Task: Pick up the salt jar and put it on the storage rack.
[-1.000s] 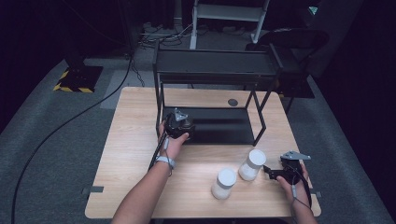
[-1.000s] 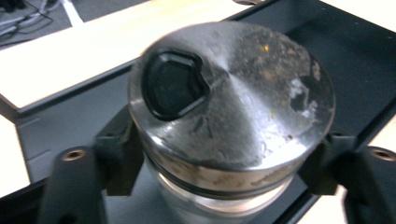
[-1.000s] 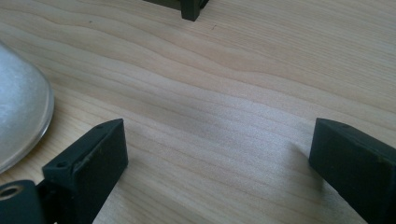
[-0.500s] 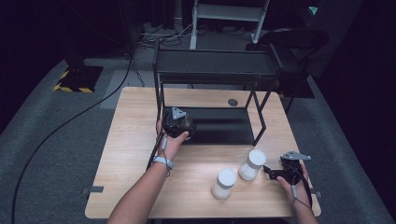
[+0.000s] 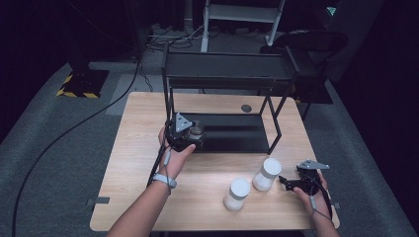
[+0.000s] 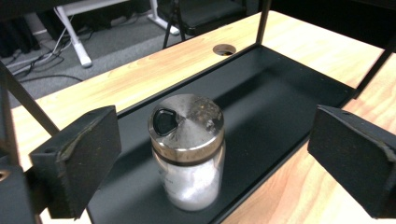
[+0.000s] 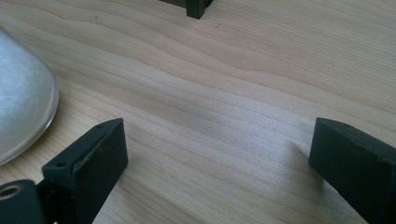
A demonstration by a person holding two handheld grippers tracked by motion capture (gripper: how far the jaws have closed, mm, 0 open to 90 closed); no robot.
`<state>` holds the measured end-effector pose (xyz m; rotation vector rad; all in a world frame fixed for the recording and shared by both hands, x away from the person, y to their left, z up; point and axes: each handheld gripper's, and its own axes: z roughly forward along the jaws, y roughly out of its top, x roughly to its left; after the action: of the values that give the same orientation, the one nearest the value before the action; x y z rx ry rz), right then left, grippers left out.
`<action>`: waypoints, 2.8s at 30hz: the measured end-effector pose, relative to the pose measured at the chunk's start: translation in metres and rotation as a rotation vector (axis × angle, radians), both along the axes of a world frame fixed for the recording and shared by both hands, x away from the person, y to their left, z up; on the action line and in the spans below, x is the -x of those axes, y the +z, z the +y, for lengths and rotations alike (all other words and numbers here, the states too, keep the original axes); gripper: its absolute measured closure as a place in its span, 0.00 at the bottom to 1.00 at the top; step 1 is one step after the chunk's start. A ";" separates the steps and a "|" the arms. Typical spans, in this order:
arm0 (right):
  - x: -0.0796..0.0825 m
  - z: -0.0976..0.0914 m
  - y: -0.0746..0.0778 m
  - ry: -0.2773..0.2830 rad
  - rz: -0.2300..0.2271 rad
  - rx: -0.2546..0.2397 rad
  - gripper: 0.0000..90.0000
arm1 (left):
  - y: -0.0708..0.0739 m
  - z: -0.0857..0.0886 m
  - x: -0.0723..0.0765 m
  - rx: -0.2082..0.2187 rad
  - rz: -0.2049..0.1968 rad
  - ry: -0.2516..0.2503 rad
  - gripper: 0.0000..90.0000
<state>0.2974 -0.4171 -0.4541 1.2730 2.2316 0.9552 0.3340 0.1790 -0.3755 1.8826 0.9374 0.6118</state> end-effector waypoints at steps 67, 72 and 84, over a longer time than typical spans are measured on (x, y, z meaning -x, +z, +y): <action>-0.001 0.000 0.001 0.018 0.006 0.008 0.01 | -0.075 0.060 0.097 -0.077 0.118 0.019 0.01; -0.002 0.000 0.001 0.016 0.008 0.009 0.01 | -0.079 0.058 0.096 -0.104 0.140 0.023 0.02; -0.002 0.002 0.001 0.011 0.012 0.007 0.00 | -0.080 0.048 0.088 -0.182 0.215 0.036 0.02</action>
<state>0.2994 -0.4154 -0.4529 1.2673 2.2518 0.9452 0.2464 0.2271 -0.4552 2.1295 1.0856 0.5382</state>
